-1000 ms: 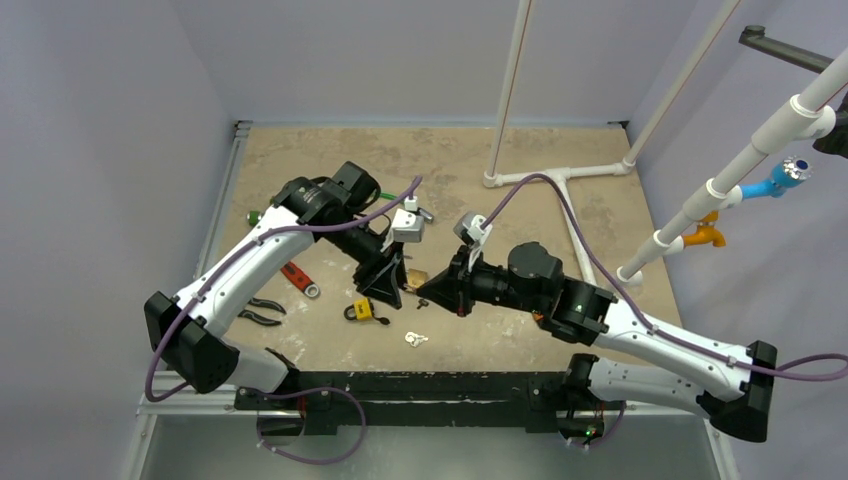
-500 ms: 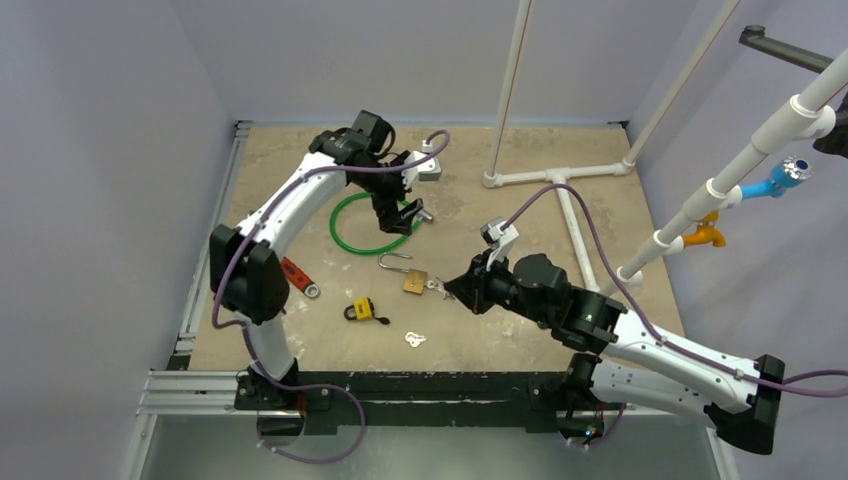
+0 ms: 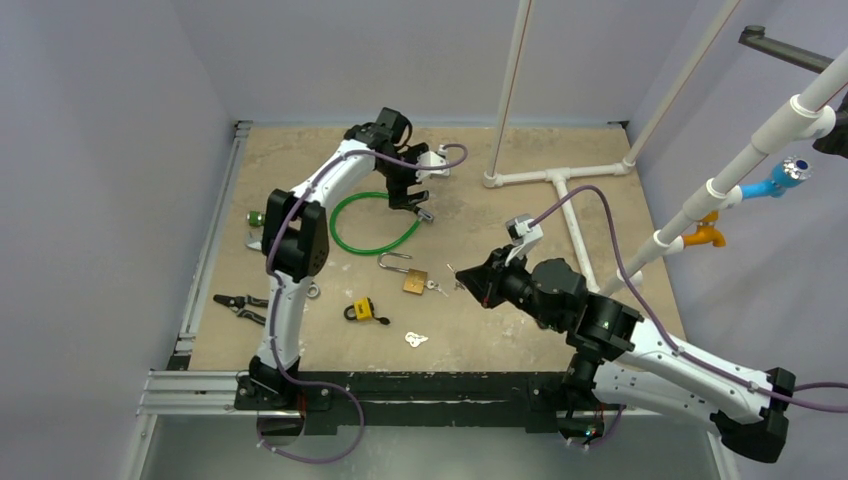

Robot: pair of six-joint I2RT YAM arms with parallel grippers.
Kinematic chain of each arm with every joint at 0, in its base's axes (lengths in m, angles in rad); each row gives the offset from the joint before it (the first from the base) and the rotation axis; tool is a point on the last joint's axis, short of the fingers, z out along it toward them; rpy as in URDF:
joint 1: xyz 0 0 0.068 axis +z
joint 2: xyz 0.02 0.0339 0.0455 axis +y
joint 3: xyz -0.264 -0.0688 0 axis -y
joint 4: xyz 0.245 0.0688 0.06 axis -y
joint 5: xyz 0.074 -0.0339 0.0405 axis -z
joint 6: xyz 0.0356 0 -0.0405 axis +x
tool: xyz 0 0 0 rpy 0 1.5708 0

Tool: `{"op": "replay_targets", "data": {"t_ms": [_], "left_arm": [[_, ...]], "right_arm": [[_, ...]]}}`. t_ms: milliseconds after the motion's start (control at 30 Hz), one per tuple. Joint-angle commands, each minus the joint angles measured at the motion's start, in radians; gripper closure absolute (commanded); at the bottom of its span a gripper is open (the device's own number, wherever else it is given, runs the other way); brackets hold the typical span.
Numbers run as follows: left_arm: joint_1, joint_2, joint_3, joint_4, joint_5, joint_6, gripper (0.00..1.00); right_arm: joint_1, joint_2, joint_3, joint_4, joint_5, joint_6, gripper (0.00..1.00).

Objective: Unlock with the key

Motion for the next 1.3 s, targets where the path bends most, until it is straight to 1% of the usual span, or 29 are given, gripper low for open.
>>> {"op": "replay_targets", "data": {"t_ms": [0,133,233,367,400,467,567,600,667,733,800,833,900,933,1033,1133,1267], "left_arm": [[0.007,0.09,0.139,-0.061,0.012,0.141,0.09],[0.007,0.135,0.163,-0.088,0.041,0.186,0.2],[0.004,0.157,0.175,-0.139,0.055,0.223,0.26],[-0.004,0.184,0.173,-0.163,0.022,0.259,0.27],[-0.005,0.191,0.177,-0.17,0.014,0.27,0.29],[-0.015,0.213,0.204,-0.189,-0.008,0.271,0.39],[-0.026,0.271,0.293,-0.284,-0.032,0.302,0.54],[-0.031,0.286,0.312,-0.312,-0.042,0.318,0.55],[-0.039,0.303,0.333,-0.327,-0.059,0.327,0.52],[-0.039,0.309,0.344,-0.325,-0.06,0.318,0.52],[-0.039,0.305,0.338,-0.33,-0.058,0.33,0.55],[-0.039,0.298,0.326,-0.332,-0.056,0.34,0.63],[-0.039,0.278,0.287,-0.315,-0.054,0.353,0.86],[-0.039,0.266,0.266,-0.299,-0.055,0.354,1.0],[-0.039,0.226,0.204,-0.256,-0.078,0.354,1.0],[-0.029,0.161,0.189,-0.231,-0.079,0.337,1.0],[-0.006,-0.022,0.134,-0.197,-0.079,0.376,1.0]], "right_arm": [[-0.005,-0.026,0.017,-0.005,0.055,0.031,1.0],[-0.005,-0.042,0.039,-0.024,0.074,0.029,1.0],[-0.005,-0.043,0.063,-0.039,0.083,0.016,1.0],[-0.005,-0.036,0.093,-0.044,0.09,0.001,1.0],[-0.004,-0.036,0.098,-0.044,0.091,-0.003,1.0],[-0.005,-0.036,0.108,-0.044,0.089,-0.004,1.0],[-0.005,-0.044,0.115,-0.043,0.091,-0.002,1.0],[-0.004,-0.045,0.116,-0.044,0.092,-0.002,1.0],[-0.004,-0.05,0.119,-0.047,0.094,0.0,1.0],[-0.005,-0.058,0.122,-0.052,0.097,0.001,1.0],[-0.005,-0.066,0.124,-0.058,0.103,0.001,1.0],[-0.004,-0.07,0.126,-0.061,0.106,0.0,1.0],[-0.005,-0.077,0.131,-0.064,0.111,-0.009,1.0],[-0.004,-0.079,0.134,-0.065,0.113,-0.014,1.0],[-0.005,-0.084,0.137,-0.063,0.117,-0.028,1.0],[-0.005,-0.088,0.134,-0.05,0.113,-0.042,1.0],[-0.005,-0.085,0.143,-0.035,0.102,-0.078,1.0]]}}
